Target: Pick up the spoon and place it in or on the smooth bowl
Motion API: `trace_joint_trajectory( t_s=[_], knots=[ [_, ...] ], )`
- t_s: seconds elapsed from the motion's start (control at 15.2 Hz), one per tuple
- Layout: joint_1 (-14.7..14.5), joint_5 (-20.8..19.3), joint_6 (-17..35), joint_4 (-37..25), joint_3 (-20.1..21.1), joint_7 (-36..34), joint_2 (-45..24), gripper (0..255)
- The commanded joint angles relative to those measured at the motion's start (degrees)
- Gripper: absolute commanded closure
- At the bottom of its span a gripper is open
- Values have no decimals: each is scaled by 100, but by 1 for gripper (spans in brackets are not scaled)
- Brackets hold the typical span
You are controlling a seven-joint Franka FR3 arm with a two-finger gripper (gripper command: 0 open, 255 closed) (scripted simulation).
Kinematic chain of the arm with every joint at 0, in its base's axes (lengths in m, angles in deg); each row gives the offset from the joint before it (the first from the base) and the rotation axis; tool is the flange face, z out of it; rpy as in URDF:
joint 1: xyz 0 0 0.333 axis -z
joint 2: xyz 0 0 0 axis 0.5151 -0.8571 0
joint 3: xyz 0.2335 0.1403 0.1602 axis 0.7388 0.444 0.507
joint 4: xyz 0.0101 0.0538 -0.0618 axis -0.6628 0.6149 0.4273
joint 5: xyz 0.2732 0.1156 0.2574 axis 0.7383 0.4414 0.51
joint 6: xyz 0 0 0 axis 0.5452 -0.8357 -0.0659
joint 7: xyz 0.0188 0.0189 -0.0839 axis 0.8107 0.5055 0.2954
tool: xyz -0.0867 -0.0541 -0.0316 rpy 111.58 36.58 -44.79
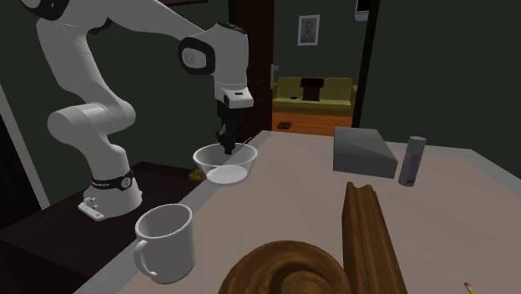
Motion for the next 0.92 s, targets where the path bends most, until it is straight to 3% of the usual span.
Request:
trace_joint_trajectory(
  t_s=[0.0,0.13,0.2,0.53,0.86],
  knots=[
    [-1,0,-3,13,1,1,-5,255],
    [-2,0,-3,13,1,1,-5,255],
    [0,-1,2,16,0,4,-6,0],
    [-2,0,-3,13,1,1,-5,0],
    [57,-82,-749,-584,-76,-29,137,0]
  ],
)
